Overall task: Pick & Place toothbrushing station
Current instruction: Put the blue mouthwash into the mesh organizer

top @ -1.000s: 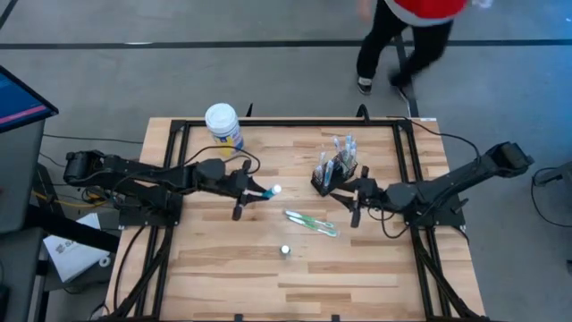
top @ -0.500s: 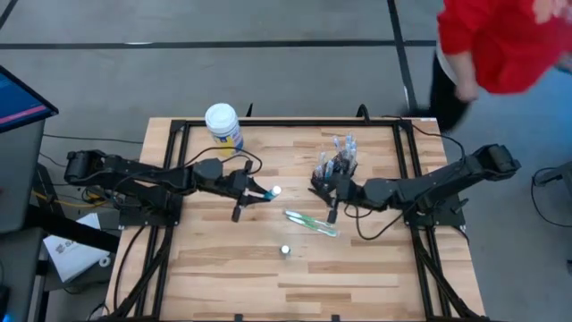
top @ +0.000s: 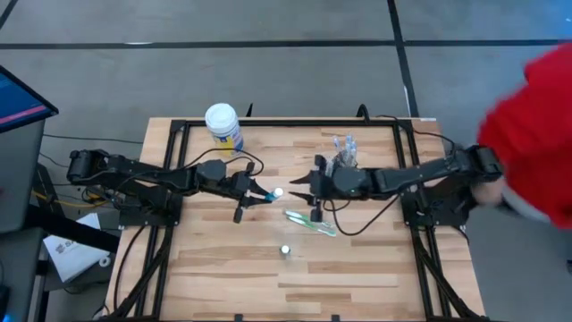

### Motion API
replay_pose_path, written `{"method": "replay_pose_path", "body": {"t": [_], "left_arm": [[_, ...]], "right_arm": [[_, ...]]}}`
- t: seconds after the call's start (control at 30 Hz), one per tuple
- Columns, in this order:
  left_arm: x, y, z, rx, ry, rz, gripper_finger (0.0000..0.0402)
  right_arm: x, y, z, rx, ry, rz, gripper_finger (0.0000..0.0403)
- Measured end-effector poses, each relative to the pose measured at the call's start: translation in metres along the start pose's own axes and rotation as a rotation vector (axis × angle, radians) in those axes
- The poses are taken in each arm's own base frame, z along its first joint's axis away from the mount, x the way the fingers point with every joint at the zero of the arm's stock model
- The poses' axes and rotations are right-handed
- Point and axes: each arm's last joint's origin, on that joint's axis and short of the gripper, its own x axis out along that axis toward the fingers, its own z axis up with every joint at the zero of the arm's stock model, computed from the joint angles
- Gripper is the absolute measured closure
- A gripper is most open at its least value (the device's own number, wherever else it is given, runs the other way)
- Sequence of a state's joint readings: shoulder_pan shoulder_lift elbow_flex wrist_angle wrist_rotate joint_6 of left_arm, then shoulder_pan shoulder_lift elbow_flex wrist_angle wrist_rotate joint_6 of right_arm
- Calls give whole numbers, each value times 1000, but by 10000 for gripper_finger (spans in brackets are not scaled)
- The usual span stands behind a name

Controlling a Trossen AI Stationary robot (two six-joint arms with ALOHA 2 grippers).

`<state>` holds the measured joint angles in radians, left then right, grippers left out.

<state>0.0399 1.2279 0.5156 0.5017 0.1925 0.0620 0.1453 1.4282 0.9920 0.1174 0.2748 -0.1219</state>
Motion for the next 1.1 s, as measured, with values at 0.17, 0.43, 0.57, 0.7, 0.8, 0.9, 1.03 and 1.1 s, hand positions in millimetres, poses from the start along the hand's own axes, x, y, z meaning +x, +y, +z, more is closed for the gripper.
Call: {"method": "replay_pose_path", "body": {"t": [0.17,0.43,0.57,0.7,0.8,0.9,1.03,1.1], "left_arm": [[0,0,0,-1,3,0,341],[1,-1,-2,-3,15,-27,341],[1,-1,-2,-4,16,-48,341],[1,-1,-2,-4,17,-47,341],[1,-1,-2,-3,16,-47,341],[1,-1,-3,2,17,-46,341],[1,-1,-3,3,17,-46,341],[1,-1,-3,3,17,-46,341]], "right_arm": [[16,0,8,0,96,116,279],[27,-4,26,-4,176,167,268],[30,-6,32,-3,172,202,252],[34,-9,33,-1,181,197,231],[33,-11,37,3,160,191,217],[34,-10,35,-1,169,194,208],[34,-9,36,-2,165,197,208],[34,-9,36,-1,165,197,210]]}}
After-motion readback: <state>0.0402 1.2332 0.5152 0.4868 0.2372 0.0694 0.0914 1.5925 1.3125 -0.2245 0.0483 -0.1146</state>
